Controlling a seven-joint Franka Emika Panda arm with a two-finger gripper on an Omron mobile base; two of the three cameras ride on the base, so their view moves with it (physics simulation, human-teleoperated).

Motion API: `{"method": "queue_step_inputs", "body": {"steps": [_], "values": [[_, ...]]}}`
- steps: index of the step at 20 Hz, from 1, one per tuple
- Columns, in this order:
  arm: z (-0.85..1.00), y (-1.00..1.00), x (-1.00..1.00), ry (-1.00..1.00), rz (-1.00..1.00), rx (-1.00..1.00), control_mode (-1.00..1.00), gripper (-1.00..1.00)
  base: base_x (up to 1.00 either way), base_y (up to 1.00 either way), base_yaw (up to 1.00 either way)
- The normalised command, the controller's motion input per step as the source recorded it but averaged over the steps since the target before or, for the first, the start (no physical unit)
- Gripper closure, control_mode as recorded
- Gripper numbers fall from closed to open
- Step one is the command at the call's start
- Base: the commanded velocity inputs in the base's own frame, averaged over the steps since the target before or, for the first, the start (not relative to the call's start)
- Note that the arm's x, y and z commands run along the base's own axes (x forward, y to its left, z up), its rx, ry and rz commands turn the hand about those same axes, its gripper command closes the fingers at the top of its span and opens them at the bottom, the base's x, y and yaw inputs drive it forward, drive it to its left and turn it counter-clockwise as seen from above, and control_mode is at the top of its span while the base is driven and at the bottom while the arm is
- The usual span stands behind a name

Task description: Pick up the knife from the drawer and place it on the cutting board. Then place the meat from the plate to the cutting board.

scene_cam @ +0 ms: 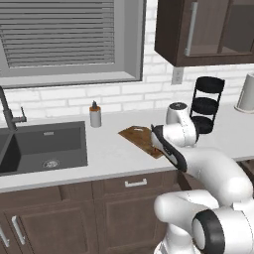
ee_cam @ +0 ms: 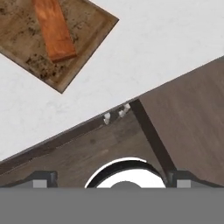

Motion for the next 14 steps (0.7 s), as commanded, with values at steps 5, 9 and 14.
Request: {"method": "queue_step_inputs", "body": {"steps": [5,9,14], "values": [[0.0,0.16,-0.14,0.01,0.0,-0.03,-1.0,-1.0,0.0,0.0,0.0],[0.0,0.0,0.0,0.0,0.0,0.0,1.0,-1.0,-0.78,0.97,0.15],[0.0,0.0,0.0,0.0,0.0,0.0,1.0,-1.0,-0.4,1.0,0.27]]}}
